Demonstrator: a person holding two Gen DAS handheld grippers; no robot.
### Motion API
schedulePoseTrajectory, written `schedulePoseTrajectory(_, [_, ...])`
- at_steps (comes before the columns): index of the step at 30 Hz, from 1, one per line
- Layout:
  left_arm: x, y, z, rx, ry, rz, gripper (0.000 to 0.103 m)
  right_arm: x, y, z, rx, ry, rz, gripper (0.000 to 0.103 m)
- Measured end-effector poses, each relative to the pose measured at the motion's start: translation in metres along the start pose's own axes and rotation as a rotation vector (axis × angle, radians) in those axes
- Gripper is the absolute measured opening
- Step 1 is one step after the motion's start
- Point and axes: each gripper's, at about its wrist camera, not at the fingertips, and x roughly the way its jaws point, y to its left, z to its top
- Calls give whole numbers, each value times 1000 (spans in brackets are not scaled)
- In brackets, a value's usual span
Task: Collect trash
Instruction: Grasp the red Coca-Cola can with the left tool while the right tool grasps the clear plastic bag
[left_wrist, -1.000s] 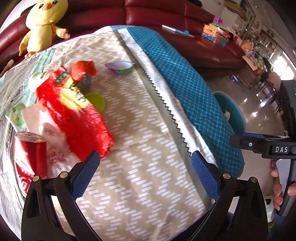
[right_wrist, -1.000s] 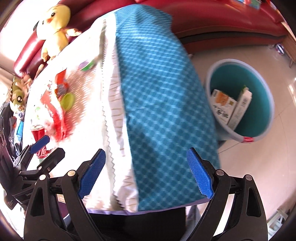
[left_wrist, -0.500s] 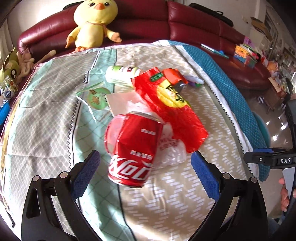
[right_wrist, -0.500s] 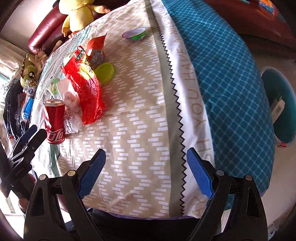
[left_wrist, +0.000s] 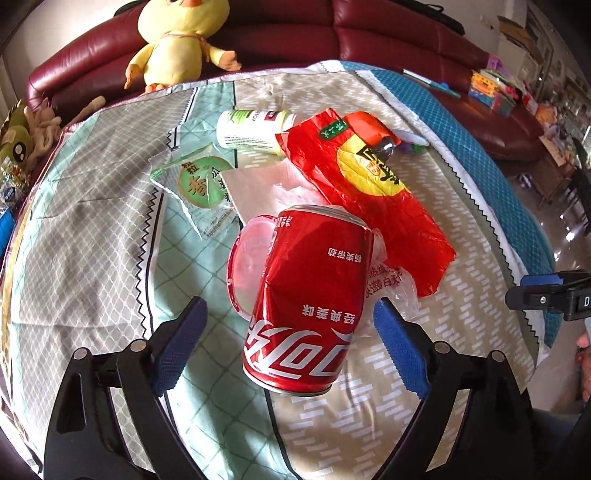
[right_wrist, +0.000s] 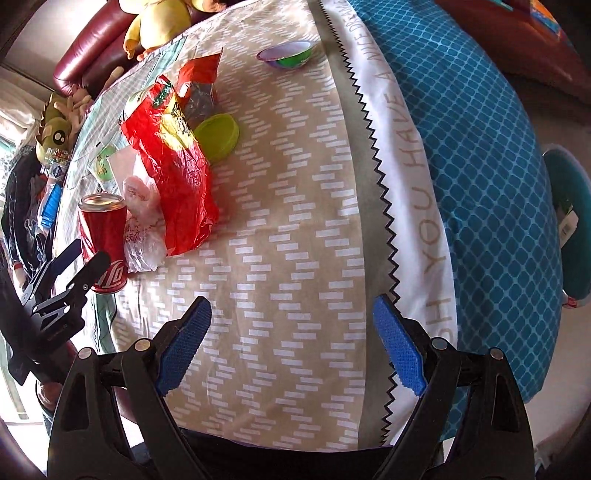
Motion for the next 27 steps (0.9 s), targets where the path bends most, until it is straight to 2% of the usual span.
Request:
schedulePoseTrajectory(3, [9, -4, 0, 11, 17, -5, 84, 2, 0, 2, 5, 6, -3, 85])
schedulePoseTrajectory(4, [11, -5, 0, 12, 17, -6, 80, 3, 1, 4, 5, 8, -4, 85])
schedulePoseTrajectory(5, [12, -5, 0, 10, 19, -11, 61, 4, 1, 4, 7, 7, -9, 85])
schedulePoseTrajectory(12, [-18, 17, 3, -64, -48, -51, 61, -2, 33, 17, -49, -16, 5, 85])
schedulePoseTrajectory(16, [-35, 45, 3, -123, -83, -29, 61, 0, 66, 30, -106, -21, 41, 85])
schedulePoseTrajectory(20, [-32, 74, -3, -200, -66, -26, 61, 14, 103, 41, -170, -12, 80, 85])
schedulePoseTrajectory(24, [-28, 86, -11, -232, -43, -31, 61, 30, 135, 46, -224, -9, 98, 85])
schedulePoseTrajectory(26, [-27, 89, -15, -240, -38, -30, 62, 38, 146, 47, -255, -8, 95, 80])
schedulePoseTrajectory(27, [-26, 90, -16, -245, -35, -31, 62, 42, 149, 47, -265, -6, 95, 74])
